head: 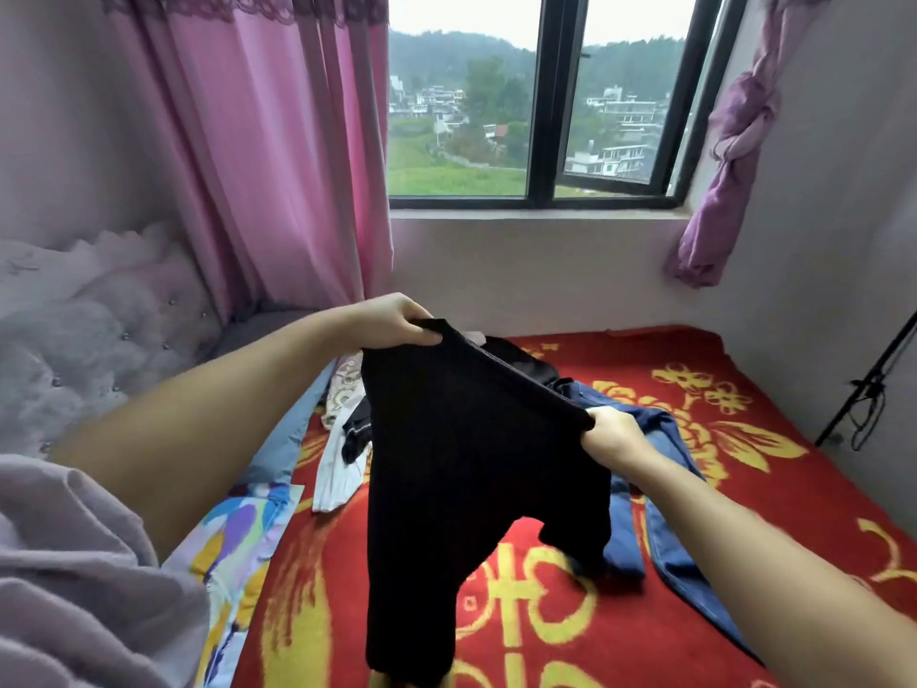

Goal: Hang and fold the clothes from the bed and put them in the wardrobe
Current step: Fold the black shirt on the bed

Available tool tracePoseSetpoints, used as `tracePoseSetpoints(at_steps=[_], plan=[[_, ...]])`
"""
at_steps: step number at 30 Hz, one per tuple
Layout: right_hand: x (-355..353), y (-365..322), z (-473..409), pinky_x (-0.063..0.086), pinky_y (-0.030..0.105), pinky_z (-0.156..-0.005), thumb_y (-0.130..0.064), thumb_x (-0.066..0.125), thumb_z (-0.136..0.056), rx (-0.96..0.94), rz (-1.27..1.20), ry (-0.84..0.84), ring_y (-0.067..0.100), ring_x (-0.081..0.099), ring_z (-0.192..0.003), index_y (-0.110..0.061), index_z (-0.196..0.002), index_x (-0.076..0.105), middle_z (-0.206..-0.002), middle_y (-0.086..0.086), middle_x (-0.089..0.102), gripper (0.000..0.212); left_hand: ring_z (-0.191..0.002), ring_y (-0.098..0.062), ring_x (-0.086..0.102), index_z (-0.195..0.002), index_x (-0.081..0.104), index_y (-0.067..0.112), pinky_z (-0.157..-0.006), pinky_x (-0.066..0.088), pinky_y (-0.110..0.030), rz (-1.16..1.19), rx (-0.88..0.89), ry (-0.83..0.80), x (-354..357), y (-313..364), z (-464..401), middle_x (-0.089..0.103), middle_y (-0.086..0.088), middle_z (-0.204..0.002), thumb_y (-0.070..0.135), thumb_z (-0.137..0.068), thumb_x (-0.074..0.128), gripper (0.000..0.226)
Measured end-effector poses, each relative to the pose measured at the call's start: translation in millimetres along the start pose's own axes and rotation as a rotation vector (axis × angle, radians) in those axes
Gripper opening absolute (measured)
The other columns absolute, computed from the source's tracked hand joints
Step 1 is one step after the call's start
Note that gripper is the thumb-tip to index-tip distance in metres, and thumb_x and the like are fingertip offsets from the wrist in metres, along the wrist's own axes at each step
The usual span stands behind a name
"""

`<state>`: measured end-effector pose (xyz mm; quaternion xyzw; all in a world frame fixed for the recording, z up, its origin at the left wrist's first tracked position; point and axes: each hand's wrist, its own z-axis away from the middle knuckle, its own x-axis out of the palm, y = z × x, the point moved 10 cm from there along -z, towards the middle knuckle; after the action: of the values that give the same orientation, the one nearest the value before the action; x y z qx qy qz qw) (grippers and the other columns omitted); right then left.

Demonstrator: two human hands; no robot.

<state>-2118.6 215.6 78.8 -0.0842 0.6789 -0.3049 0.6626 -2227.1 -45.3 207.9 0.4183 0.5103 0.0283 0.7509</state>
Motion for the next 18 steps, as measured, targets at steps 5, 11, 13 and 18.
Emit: tracePoseSetpoints(at_steps=[5,11,13,18], plan=[[-52,-11,-40,0.041,0.035,-0.063,-0.007,0.049,-0.082,-0.03,0.15,0.322,0.036,0.062,-0.089,-0.015,-0.083,0.055,-0.09,0.013,0.064,0.011,-0.088,-0.027,0.06,-0.096,0.069,0.008,-0.078,0.046,-0.033,-0.274,0.074,0.448,-36,-4,-50,0.067,-0.007,-0.087,0.017,-0.093,0.056,0.016],[-136,-70,-30,0.036,0.039,-0.062,-0.011,0.047,-0.089,-0.289,0.297,0.65,0.045,0.061,-0.079,-0.01,-0.102,0.051,-0.099,0.015,0.061,0.013,-0.081,-0.022,0.055,-0.096,0.063,0.005,-0.069,0.037,-0.023,-0.092,0.28,0.728,-86,30,-40,0.06,-0.005,-0.084,0.005,-0.095,0.045,0.018],[-133,-82,-26,0.036,0.039,-0.062,-0.011,0.048,-0.088,-0.378,0.372,0.592,0.046,0.061,-0.078,-0.008,-0.104,0.051,-0.099,0.016,0.063,0.016,-0.082,-0.019,0.054,-0.098,0.063,0.002,-0.067,0.035,-0.017,-0.069,0.311,0.686,-85,21,-31,0.059,-0.006,-0.085,-0.001,-0.093,0.044,0.02],[-6,-79,-5,0.042,0.037,-0.063,-0.01,0.05,-0.082,-0.508,0.514,0.143,0.037,0.064,-0.091,-0.012,-0.114,0.05,-0.11,0.009,0.065,0.033,-0.088,-0.029,0.056,-0.096,0.068,-0.005,-0.074,0.034,-0.022,-0.156,0.16,0.523,-28,-86,-6,0.062,-0.021,-0.094,-0.014,-0.078,0.048,0.028]])
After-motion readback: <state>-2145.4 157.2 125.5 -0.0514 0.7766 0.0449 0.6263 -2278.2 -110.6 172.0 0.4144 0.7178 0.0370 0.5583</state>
